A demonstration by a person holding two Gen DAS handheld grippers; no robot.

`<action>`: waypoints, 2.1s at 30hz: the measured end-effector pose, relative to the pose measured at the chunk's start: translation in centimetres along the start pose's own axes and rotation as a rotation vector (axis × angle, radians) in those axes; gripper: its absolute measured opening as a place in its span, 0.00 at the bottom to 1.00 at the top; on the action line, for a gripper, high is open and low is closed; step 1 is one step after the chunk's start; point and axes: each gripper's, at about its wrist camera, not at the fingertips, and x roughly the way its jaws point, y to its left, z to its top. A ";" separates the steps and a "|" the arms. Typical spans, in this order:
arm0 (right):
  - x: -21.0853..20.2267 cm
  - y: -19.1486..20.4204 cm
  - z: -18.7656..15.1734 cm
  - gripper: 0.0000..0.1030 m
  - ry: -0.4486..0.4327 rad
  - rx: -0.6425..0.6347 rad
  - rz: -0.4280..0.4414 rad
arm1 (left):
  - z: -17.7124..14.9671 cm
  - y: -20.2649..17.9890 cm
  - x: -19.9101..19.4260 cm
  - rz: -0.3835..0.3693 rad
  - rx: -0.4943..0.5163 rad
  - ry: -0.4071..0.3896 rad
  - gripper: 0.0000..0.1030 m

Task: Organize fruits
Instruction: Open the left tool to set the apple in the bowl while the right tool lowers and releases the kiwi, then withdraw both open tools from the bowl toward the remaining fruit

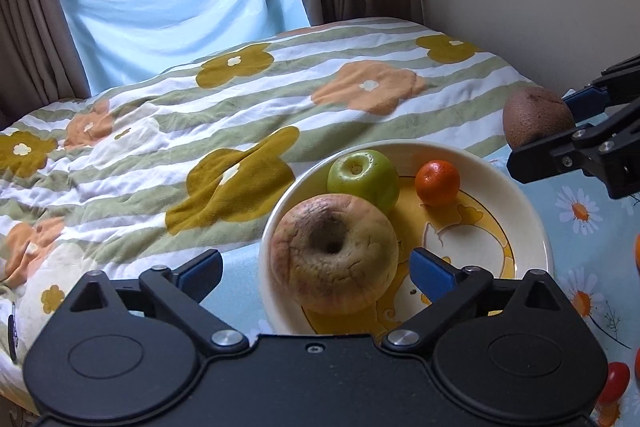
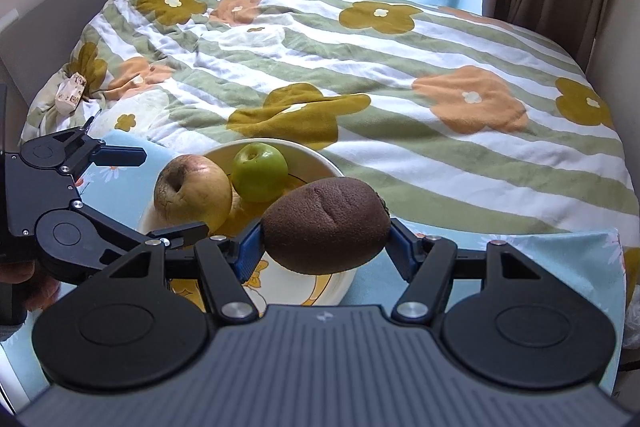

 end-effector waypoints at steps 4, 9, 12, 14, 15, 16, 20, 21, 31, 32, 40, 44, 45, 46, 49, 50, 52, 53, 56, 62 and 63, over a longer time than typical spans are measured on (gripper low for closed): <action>0.6 0.6 0.3 0.77 0.008 -0.021 0.015 | -0.8 0.7 -1.4 -0.008 -0.049 0.002 0.98; 1.9 1.2 0.3 0.77 0.027 -0.043 0.037 | -1.7 0.9 -2.9 0.007 -0.074 0.014 0.98; 2.7 2.1 0.4 0.77 0.044 -0.063 0.056 | -2.1 1.1 -3.7 0.026 -0.091 0.017 0.98; 3.4 2.8 0.3 0.77 0.058 -0.080 0.069 | -2.2 1.3 -4.1 0.031 -0.099 0.016 0.98; 3.8 3.2 0.2 0.77 0.064 -0.087 0.074 | -2.3 1.4 -4.3 0.030 -0.103 0.013 0.98; 4.1 3.5 0.2 0.77 0.070 -0.093 0.079 | -2.4 1.5 -4.4 0.030 -0.105 0.011 0.98; 5.4 4.3 -0.2 0.77 0.088 -0.098 0.090 | -2.8 1.6 -4.7 0.028 -0.124 0.011 0.98; 5.7 4.3 -0.2 0.77 0.093 -0.094 0.091 | -3.0 1.7 -4.8 0.026 -0.129 0.007 0.99; 7.8 4.4 -1.3 0.79 0.122 -0.090 0.077 | -3.5 1.6 -4.7 0.008 -0.136 -0.009 0.98; 7.8 4.5 -1.3 0.81 0.123 -0.086 0.077 | -3.5 1.7 -4.8 0.007 -0.140 -0.011 0.99; 5.2 4.4 -0.7 1.00 0.041 -0.070 0.034 | -3.5 1.9 -6.3 0.013 -0.157 -0.025 0.99; 3.9 4.4 -0.5 1.00 0.026 -0.068 0.019 | -3.3 1.9 -7.2 0.016 -0.167 -0.029 0.99; 3.5 4.4 -0.4 1.00 0.022 -0.065 0.017 | -3.2 2.0 -7.4 0.015 -0.174 -0.028 0.99; 3.1 4.4 -0.4 1.00 0.018 -0.062 0.017 | -3.1 2.0 -7.6 0.015 -0.182 -0.030 0.99; 1.7 4.4 -0.2 1.00 0.008 -0.051 0.010 | -2.7 2.2 -8.5 0.017 -0.201 -0.040 0.99; 1.1 4.5 -0.2 1.00 0.004 -0.048 0.004 | -2.6 2.2 -8.8 0.018 -0.205 -0.045 0.99; 0.1 4.4 -0.1 1.00 -0.001 -0.037 -0.006 | -2.4 2.2 -9.5 0.023 -0.213 -0.051 0.99; -0.5 4.3 0.0 1.00 -0.003 -0.028 -0.012 | -2.3 2.1 -9.9 0.023 -0.214 -0.053 0.99; -2.5 4.3 -0.1 1.00 -0.018 -0.014 -0.029 | -2.1 1.9 -10.9 0.019 -0.216 -0.064 0.98; -7.1 4.1 -0.9 1.00 -0.062 0.001 -0.058 | -2.1 0.6 -13.7 0.028 -0.212 -0.097 0.98; -7.8 4.1 -1.1 1.00 -0.065 0.005 -0.063 | -2.2 0.3 -14.3 0.033 -0.219 -0.103 0.98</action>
